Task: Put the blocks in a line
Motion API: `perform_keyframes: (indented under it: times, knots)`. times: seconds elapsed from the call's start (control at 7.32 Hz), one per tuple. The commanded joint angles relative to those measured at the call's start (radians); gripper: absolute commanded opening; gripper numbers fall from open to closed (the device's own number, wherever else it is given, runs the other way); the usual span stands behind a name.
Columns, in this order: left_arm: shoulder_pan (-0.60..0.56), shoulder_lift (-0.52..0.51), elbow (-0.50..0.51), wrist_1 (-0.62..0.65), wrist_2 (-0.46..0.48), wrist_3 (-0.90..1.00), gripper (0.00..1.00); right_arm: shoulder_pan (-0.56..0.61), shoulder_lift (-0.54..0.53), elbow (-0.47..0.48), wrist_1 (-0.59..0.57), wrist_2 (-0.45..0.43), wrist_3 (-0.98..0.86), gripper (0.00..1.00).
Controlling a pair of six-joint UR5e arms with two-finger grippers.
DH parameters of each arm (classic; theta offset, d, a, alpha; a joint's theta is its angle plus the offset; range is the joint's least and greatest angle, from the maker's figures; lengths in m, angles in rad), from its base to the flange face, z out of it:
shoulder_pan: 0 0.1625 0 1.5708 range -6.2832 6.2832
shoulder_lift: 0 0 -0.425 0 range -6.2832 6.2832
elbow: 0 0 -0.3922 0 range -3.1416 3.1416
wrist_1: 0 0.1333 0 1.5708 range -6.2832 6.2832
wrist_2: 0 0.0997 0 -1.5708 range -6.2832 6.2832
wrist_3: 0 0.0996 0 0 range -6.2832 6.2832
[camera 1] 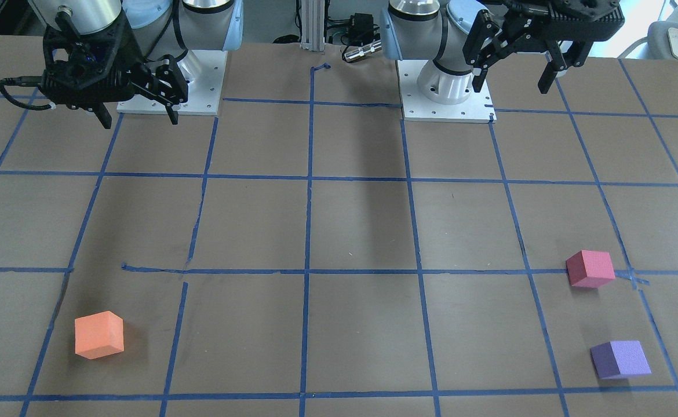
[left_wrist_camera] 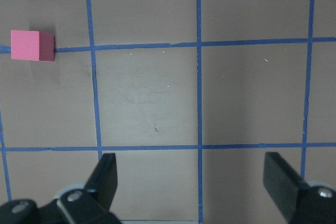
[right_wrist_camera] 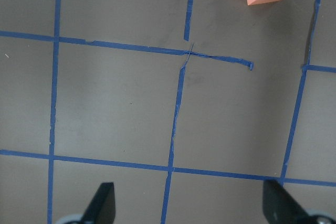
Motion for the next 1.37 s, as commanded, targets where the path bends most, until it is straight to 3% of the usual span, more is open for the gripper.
perform_keyframes:
  times: [0.0,1.23]
  knots:
    - [-0.002,-0.002,-0.001,0.002,-0.002,-0.002,1.00,0.001,0.001,0.002,-0.001,0.000,-0.001,1.00]
    - [-0.002,0.006,-0.024,0.008,-0.002,-0.021,1.00,-0.004,0.009,0.005,0.004,-0.017,-0.025,1.00]
